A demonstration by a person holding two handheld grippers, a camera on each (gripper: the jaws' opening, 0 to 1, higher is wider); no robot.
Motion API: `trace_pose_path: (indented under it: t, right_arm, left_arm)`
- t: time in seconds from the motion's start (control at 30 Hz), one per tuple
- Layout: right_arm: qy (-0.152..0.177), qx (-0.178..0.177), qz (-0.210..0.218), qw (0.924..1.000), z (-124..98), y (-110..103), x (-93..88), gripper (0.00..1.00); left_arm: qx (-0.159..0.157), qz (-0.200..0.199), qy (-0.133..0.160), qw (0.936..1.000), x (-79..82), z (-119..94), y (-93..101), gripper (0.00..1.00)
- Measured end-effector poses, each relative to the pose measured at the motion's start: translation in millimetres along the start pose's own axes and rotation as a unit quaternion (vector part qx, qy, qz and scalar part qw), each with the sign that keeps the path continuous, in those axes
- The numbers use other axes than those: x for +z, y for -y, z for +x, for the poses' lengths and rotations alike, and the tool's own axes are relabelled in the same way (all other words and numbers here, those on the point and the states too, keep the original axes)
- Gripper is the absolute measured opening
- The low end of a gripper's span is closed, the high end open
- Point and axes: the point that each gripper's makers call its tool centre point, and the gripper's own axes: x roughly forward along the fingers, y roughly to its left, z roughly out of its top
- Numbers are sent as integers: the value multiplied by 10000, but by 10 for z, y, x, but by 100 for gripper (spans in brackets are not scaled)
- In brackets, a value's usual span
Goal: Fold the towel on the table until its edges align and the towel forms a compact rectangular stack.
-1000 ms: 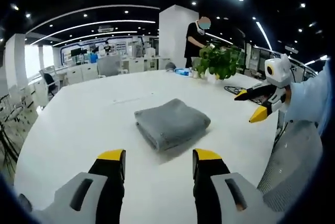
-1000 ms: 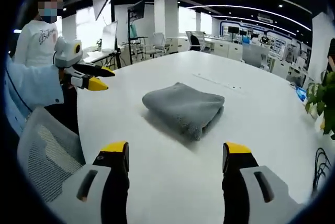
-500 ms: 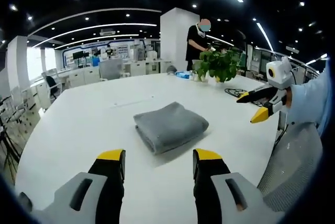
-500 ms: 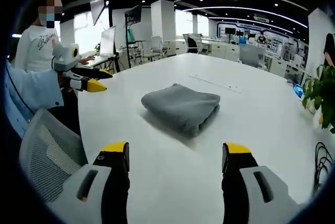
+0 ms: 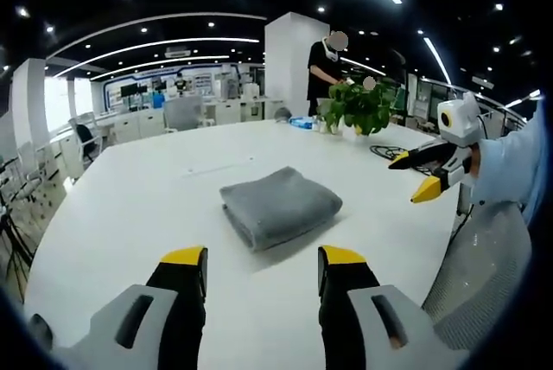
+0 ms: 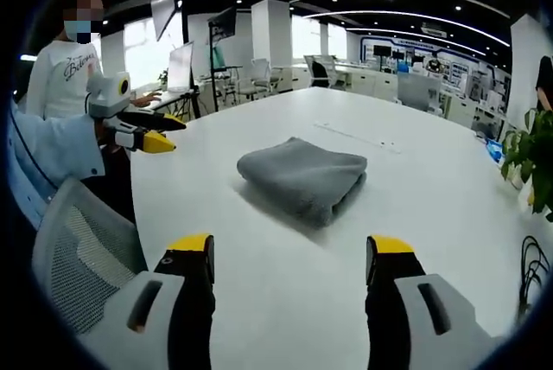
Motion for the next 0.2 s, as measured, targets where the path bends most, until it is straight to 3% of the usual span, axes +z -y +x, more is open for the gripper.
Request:
trace_pose_path:
  t: [0.2]
  right_arm:
    - [-6, -5, 9, 10000, 8, -10, -14, 71]
  left_arm:
    - [9, -3, -2, 10000, -9, -13, -9, 53]
